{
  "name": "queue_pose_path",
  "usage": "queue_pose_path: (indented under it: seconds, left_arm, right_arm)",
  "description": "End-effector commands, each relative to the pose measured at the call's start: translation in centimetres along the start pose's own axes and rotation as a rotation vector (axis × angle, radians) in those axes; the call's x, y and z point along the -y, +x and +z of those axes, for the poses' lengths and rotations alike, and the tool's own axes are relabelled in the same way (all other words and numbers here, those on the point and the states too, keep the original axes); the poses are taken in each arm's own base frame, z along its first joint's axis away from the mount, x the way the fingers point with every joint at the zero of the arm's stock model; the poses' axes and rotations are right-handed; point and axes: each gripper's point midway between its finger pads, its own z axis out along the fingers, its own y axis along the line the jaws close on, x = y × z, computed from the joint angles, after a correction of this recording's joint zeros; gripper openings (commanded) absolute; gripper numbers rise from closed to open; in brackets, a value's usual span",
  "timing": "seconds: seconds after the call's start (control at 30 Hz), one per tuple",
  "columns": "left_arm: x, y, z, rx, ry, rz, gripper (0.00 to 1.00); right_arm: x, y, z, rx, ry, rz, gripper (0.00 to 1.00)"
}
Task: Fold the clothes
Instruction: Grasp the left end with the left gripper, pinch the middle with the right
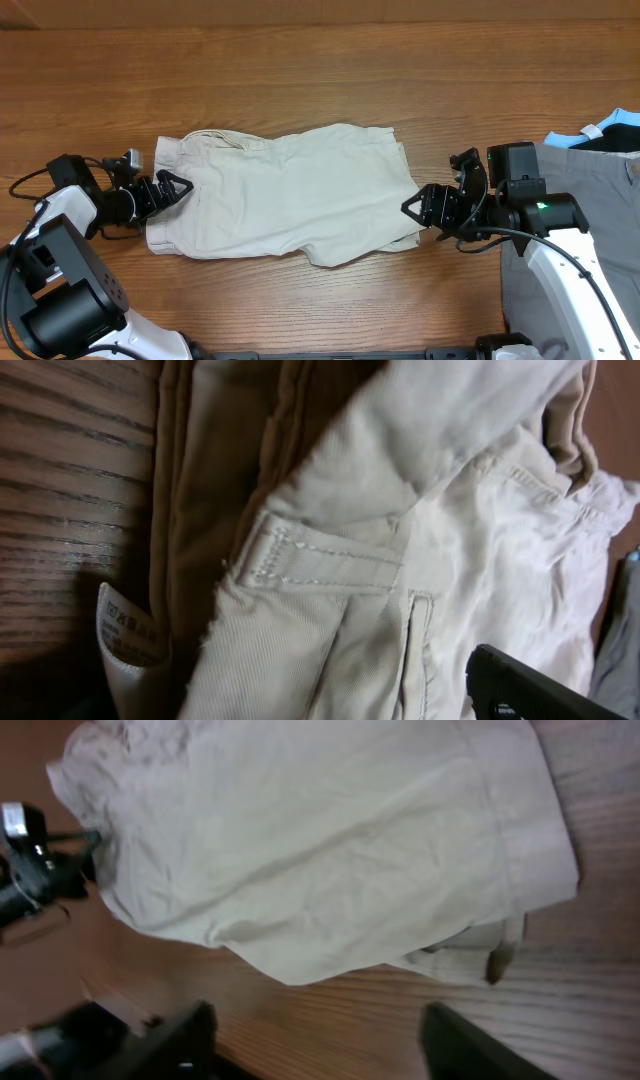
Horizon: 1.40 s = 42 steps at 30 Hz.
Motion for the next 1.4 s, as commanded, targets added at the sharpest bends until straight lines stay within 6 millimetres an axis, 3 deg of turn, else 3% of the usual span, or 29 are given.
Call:
queue_pose_path:
  seconds: [0.0,0.1,0.17,0.37,0.5,0.57,0.73,0.87,1.0,1.07,1.13,1.37]
  left_arm:
    - [-6.5,7.1,3.7,-0.217,-0.191,-0.161,0.98]
    - [-5.0,6.7,4.0,-0.203,-0.095,-0.125,0.98]
    - [-4.0,6.5,4.2,-0.194,-0.034,-0.107,0.97]
    - [-4.1,6.8,3.9,-0.204,-0.039,-0.146,1.0]
    - [-4.1,7.0,3.7,-0.221,-0.046,-0.169,1.0]
    - [-4.6,7.4,3.4,-0.248,-0.086,-0.18,1.0]
    - [-6.1,8.3,2.8,-0.286,-0.201,-0.255,1.0]
    - [-7.0,8.3,2.7,-0.285,-0.254,-0.25,1.0]
    - [-7.1,8.1,2.8,-0.276,-0.256,-0.235,1.0]
    - [-8.3,8.8,2.2,-0.304,-0.347,-0.257,0.92]
    - [-9.6,9.4,1.5,-0.312,-0.444,-0.322,0.97]
    - [-9.3,7.8,1.9,-0.253,-0.34,-0.235,1.0]
  right_arm:
    - [-1.4,0.4,0.3,-0.017,-0.037,-0.039,0.31]
    - [-2.4,0.4,1.7,-0.042,-0.052,-0.046,0.04]
    - [-3.5,0.7,3.6,-0.078,-0.065,-0.048,0.04]
    - [-8.4,4.0,11.3,-0.242,-0.161,-0.16,0.04]
    - [-9.7,5.5,15.8,-0.286,-0.178,-0.142,0.04]
    - [-9.4,5.5,17.8,-0.281,-0.154,-0.091,0.04]
    - [-5.9,5.7,21.6,-0.294,-0.032,0.082,0.04]
    - [-4.0,6.8,23.0,-0.343,0.012,0.146,0.04]
    - [-3.7,7.0,23.2,-0.349,0.023,0.173,0.04]
    - [-3.8,6.9,23.3,-0.347,0.021,0.172,0.04]
    - [-3.8,6.9,23.3,-0.347,0.022,0.172,0.04]
    - [-3.7,7.1,23.2,-0.352,0.027,0.175,0.04]
